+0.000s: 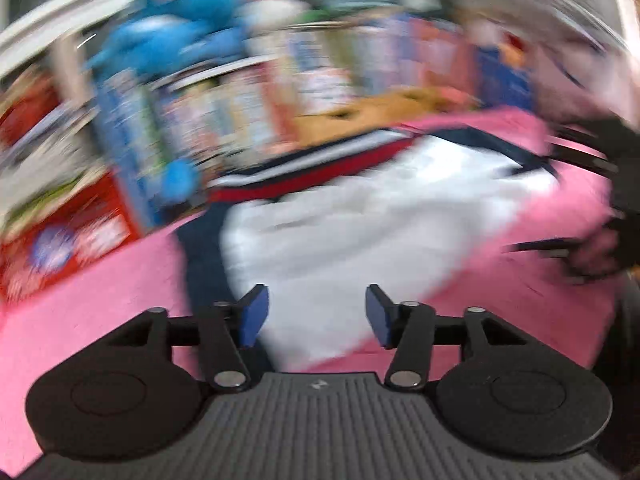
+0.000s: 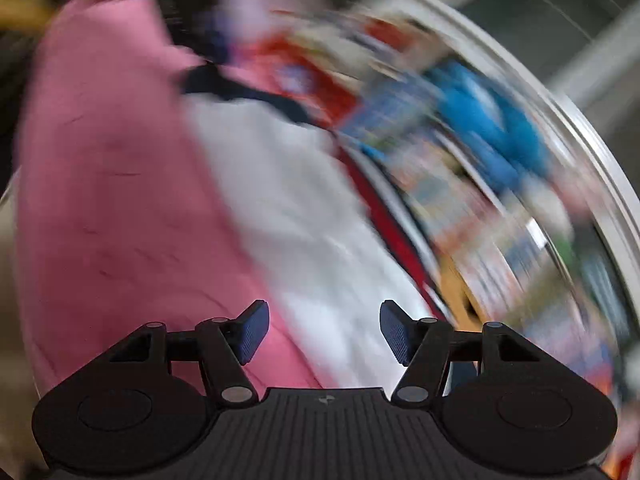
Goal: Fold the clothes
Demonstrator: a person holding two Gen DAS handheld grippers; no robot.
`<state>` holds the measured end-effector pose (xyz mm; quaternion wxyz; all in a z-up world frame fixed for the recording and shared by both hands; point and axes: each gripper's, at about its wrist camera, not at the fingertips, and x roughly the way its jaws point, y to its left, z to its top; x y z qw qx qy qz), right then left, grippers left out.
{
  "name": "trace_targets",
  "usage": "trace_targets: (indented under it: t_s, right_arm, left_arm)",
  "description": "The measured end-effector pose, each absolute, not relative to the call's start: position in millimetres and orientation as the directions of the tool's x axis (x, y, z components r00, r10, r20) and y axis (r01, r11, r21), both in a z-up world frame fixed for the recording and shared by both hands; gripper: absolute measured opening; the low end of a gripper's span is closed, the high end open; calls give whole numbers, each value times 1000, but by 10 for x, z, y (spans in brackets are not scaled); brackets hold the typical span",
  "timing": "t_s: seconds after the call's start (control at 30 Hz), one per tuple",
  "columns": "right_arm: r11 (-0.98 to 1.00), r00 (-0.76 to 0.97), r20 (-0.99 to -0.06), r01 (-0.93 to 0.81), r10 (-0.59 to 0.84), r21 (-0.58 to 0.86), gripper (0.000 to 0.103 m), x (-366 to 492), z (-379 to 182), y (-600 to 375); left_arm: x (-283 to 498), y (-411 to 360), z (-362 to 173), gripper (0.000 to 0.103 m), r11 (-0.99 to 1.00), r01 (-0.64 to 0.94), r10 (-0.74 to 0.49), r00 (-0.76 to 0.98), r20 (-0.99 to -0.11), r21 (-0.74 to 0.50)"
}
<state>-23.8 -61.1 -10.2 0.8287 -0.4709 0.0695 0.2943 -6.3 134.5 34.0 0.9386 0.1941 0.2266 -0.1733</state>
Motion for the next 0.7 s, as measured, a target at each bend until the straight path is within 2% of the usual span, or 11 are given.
trace_targets:
  t_s: [0.07, 0.2, 0.23, 0.27, 0.33, 0.43, 0.53, 0.57, 0.7]
  right_arm:
    - [329, 794, -411, -574, 448, -750, 45, -152, -130, -405]
    - [309, 781, -427, -588, 456, -747, 43, 89, -96, -137]
    - [312, 781, -419, -586, 464, -747, 42, 105, -84, -137]
    - [312, 777, -413, -587, 475, -747, 41, 105, -72, -142]
    - [296, 767, -425, -598, 481, -745, 40, 101, -83, -208]
    - [283, 757, -461, -619, 463, -732, 37, 111, -117, -418]
    - [352, 795, -499, -602, 344, -717, 28, 262, -131, -806]
    - [404, 817, -499, -577, 291, -709, 26, 336, -134, -1012]
    - [620, 839, -531, -479, 116, -622, 27, 543, -45, -1764]
  left_arm:
    - [-70, 1099, 244, 65, 795, 478, -263, 826, -499, 373]
    - [76, 731, 64, 65, 696, 547, -282, 803, -525, 464]
    - [144, 681, 27, 61, 690, 549, -278, 802, -528, 472]
    - [213, 678, -3, 53, 696, 539, -265, 806, -529, 474]
    - [351, 674, -64, 49, 708, 520, -239, 813, -530, 478]
    - [445, 912, -23, 49, 754, 512, -230, 793, -563, 413]
    - [452, 1340, -6, 54, 803, 468, -193, 790, -582, 370]
    - [456, 1502, -11, 57, 829, 446, -181, 786, -591, 339]
    - [414, 2096, -1, 61, 926, 299, -92, 772, -629, 231]
